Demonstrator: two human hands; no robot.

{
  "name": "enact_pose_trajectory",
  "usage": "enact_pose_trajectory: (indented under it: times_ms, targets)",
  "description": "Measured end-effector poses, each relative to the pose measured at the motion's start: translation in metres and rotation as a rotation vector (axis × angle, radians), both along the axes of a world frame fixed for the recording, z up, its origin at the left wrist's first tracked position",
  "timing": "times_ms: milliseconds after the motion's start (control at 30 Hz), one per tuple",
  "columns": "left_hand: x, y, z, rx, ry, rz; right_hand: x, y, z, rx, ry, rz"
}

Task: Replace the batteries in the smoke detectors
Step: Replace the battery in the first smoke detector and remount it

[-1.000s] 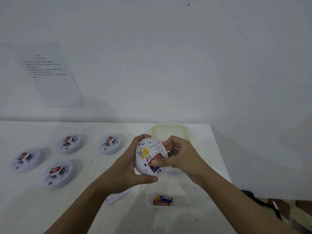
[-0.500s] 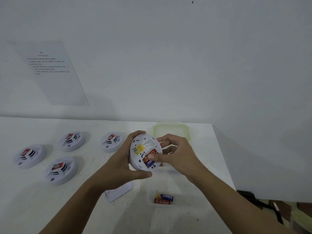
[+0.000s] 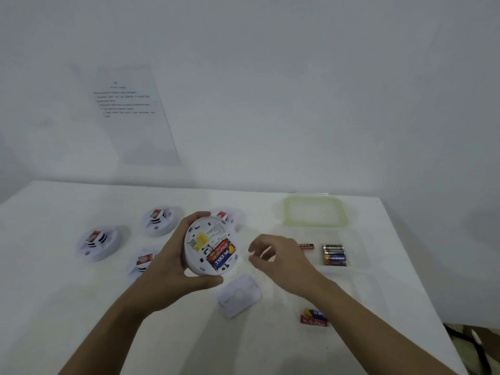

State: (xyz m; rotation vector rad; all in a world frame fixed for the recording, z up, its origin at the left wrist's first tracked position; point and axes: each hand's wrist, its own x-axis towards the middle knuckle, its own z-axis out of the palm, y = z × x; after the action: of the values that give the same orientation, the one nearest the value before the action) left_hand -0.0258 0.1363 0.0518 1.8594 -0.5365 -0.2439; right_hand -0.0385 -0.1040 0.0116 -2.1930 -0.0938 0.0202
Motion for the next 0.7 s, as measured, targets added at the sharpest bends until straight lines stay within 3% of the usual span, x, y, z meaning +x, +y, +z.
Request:
enact_pose_trajectory:
  times_ms: [100, 300, 500, 700]
  targets:
    - [0.005, 0.017, -0.003, 0.004, 0.022, -0.022, 0.003, 0.014, -0.011, -0.307, 0.049, 0.161]
    - [0.016, 0.036, -0.013, 0.021, 0.042, -0.069, 0.008, 0.038, -0.035, -0.710, 0.145, 0.389]
    - [0.024, 0.042, -0.019, 0.030, 0.049, -0.091, 0.010, 0.043, -0.032, -0.754, 0.123, 0.327]
    - [0.030, 0.041, -0.023, 0.019, 0.069, -0.091, 0.011, 0.043, -0.027, -0.623, 0.079, 0.113]
